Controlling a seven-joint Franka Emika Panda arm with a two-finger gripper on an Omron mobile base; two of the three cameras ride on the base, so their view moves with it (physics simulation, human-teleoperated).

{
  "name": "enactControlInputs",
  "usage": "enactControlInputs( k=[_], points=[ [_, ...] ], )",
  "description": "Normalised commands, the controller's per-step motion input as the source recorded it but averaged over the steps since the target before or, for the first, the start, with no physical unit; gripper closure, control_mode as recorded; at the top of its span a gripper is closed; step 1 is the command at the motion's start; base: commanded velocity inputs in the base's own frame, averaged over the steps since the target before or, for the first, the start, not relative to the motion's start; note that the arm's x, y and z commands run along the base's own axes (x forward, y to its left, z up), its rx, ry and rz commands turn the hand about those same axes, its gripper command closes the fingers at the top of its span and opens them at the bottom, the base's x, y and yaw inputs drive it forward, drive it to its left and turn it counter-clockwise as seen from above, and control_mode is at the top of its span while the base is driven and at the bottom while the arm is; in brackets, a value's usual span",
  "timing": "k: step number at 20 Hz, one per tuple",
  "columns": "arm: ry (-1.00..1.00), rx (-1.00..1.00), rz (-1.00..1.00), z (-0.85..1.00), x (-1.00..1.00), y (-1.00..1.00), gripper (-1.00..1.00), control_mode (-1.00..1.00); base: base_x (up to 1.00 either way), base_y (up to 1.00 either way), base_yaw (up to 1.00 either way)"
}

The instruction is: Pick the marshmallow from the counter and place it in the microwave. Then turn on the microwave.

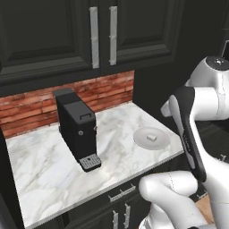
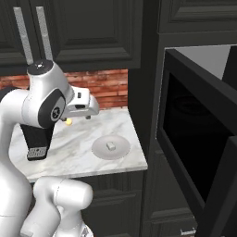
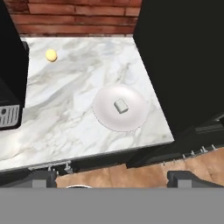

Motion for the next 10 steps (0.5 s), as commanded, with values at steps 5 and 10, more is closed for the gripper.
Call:
enactControlInputs(
  k=[5,10],
  points=[
    [0.0,-0.04,0.0,-0.17,0.13,0.0,-1.0,-1.0,0.0,0.0,0.0],
    [0.0,-0.03,0.0,-0.14,0.13,0.0,-1.0,-1.0,0.0,0.0,0.0]
  ],
)
